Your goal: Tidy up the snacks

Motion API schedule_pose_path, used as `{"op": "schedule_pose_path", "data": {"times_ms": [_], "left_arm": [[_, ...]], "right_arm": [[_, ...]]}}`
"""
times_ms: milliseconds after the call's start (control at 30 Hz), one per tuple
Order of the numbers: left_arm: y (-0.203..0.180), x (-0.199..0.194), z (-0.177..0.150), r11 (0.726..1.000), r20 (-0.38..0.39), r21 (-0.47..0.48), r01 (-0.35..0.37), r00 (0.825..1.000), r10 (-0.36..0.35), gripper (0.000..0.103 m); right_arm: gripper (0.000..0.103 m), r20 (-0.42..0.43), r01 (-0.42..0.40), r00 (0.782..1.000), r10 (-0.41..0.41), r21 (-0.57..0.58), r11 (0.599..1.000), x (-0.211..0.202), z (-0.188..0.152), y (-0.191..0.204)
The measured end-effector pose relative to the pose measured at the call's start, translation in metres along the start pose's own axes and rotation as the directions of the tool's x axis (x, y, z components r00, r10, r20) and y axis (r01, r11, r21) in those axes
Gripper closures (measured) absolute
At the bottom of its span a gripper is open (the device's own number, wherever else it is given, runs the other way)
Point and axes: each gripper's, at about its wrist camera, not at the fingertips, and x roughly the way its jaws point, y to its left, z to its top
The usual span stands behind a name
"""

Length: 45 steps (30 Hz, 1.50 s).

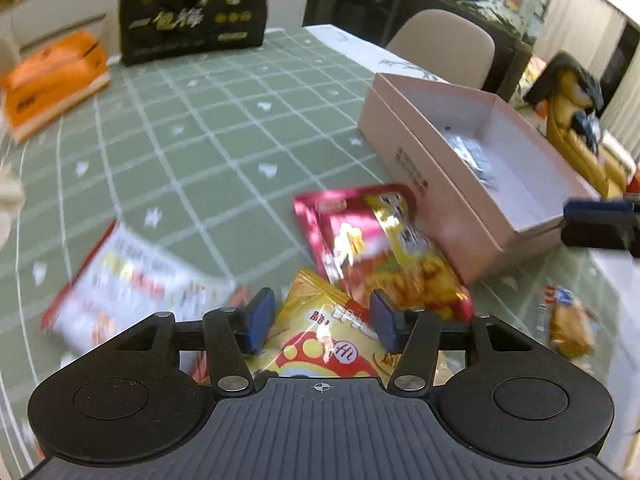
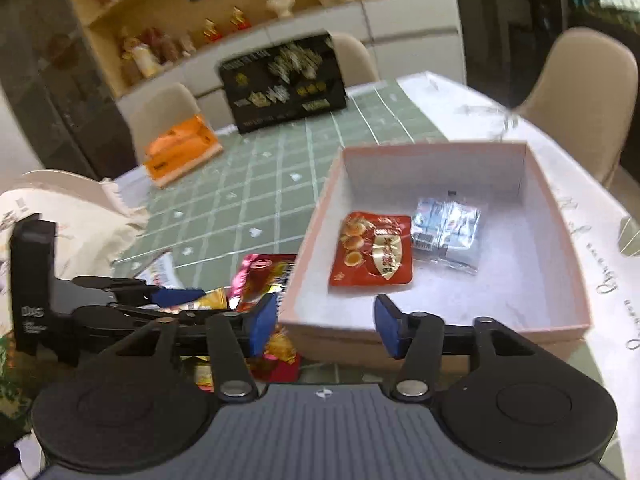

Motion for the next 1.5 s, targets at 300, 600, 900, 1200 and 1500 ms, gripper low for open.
{"op": "schedule_pose_path", "data": {"times_ms": [300, 600, 900, 1200, 1500], "left_arm": [[0.031, -0.085, -0.034, 0.959, 0.138, -0.271, -0.081, 0.983, 0.122, 0.046], [0.022, -0.097, -0.081, 0.921, 0.028, -0.371, -0.116, 0.990, 0.136, 0.046], [-0.025, -0.045, -0.068, 0.961, 0.025, -0.187, -0.202, 0.977, 0.210, 0.046], [-0.068, -0.044, -0.082, 0.994, 0.008, -0.034, -0.105, 0.994, 0.106, 0.073], [-0.077, -0.058, -0.099, 0.991, -0.049, -0.117, -0.057, 0.997, 0.051, 0.075]], "right_arm": [[0.027, -0.112, -0.013, 0.994, 0.009, -0.040, 0.999, 0.026, -0.012, -0.008], [0.039, -0.241, -0.140, 0.966, 0.091, -0.195, 0.971, 0.029, -0.054, 0.072], [0.074, -0.259, -0.046, 0.965, -0.034, -0.297, 0.954, -0.003, -0.097, 0.065], [0.029, -0.101, 0.082, 0.989, -0.106, -0.225, 0.971, -0.067, -0.101, 0.014], [0.029, -0.091, 0.205, 0.970, -0.224, -0.180, 0.962, -0.042, -0.100, -0.019]]}}
